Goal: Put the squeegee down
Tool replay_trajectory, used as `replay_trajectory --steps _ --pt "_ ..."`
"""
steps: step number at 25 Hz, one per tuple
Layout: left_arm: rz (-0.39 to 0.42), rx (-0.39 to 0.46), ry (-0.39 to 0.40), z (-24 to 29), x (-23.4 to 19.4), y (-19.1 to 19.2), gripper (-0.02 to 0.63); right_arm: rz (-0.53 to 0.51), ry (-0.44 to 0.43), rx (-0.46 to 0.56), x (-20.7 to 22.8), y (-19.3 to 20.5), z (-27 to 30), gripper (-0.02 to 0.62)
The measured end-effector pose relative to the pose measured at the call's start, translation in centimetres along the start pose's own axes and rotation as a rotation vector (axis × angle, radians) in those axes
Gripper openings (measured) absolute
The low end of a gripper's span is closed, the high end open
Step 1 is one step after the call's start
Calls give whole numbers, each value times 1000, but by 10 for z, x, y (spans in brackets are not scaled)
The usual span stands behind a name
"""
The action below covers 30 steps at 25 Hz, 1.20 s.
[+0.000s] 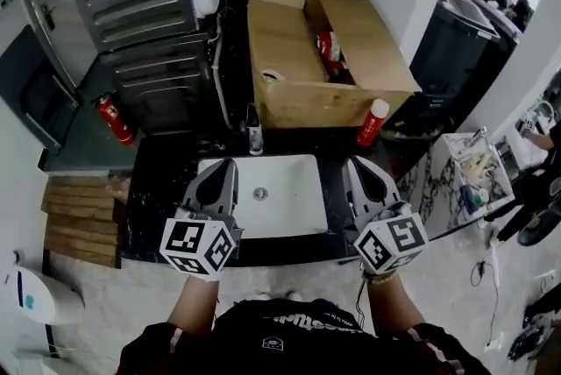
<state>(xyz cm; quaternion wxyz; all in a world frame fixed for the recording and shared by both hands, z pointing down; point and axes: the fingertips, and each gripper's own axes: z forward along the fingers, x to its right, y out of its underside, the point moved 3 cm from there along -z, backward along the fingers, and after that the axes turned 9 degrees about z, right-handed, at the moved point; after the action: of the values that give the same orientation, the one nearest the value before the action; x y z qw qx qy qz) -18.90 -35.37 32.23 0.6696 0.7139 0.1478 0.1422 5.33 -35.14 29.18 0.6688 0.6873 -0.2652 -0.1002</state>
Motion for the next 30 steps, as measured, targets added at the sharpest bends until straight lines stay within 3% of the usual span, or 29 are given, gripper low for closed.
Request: replay_trajectory --steps 4,12,30 --pt "8 5 -33 -18 -6 -5 14 2 -42 -40 -22 5 8 37" --pt "39 15 -36 -28 -1 -12 13 -15 -43 -53 -43 10 6 37" --pt "31 43 8 -18 17 -20 14 -13 -1 -54 -38 10 -10 37"
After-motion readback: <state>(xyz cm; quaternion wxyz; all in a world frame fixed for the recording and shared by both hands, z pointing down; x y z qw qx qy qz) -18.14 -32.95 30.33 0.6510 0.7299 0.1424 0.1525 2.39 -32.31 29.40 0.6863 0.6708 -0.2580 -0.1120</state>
